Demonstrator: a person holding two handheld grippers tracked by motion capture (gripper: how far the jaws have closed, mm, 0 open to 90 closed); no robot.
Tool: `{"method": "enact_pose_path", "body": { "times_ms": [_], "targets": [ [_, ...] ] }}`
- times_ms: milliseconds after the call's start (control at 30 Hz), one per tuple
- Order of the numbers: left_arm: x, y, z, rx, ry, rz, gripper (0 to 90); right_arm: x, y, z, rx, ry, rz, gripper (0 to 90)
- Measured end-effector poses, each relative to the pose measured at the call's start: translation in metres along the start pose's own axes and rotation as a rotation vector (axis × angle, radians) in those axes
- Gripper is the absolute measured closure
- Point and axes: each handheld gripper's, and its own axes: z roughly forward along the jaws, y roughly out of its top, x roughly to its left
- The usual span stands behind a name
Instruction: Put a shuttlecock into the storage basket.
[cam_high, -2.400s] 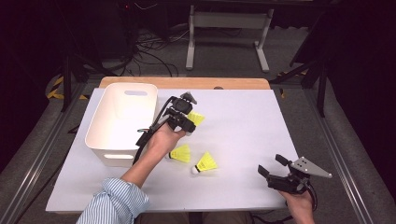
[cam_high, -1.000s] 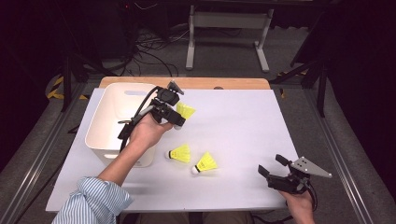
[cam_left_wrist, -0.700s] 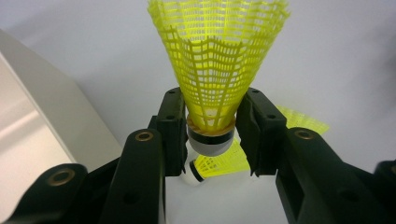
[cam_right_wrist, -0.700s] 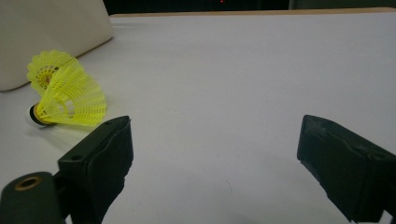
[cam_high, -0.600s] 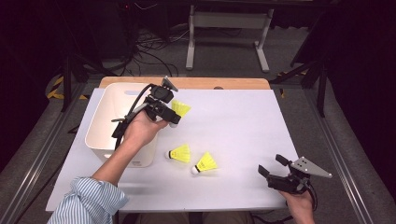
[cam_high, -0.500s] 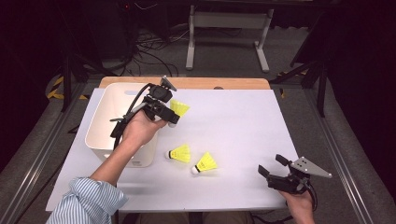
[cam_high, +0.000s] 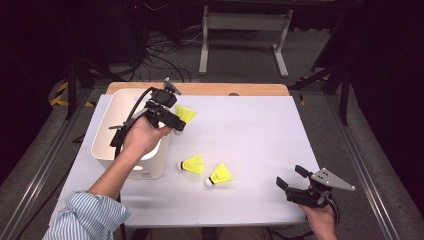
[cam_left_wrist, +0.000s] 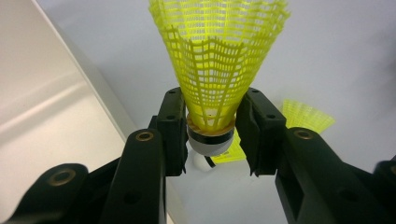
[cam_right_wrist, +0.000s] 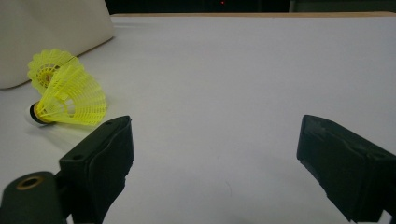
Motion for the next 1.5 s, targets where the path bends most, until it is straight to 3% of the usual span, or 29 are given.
{"method": "enact_pose_path", "body": {
  "times_ms": [867,1500],
  "targets": [
    [0.025,-0.019,-0.024,-0.02,0.024,-0.052,65.4,0.001,0.0,0.001,0.003,-0.001,-0.003,11.8],
    [0.044,-0.032,-0.031,-0.018,0.056,-0.098,65.3,0.0,0.0,0.001,0.006,-0.004,-0.001,11.8]
  ]
}}
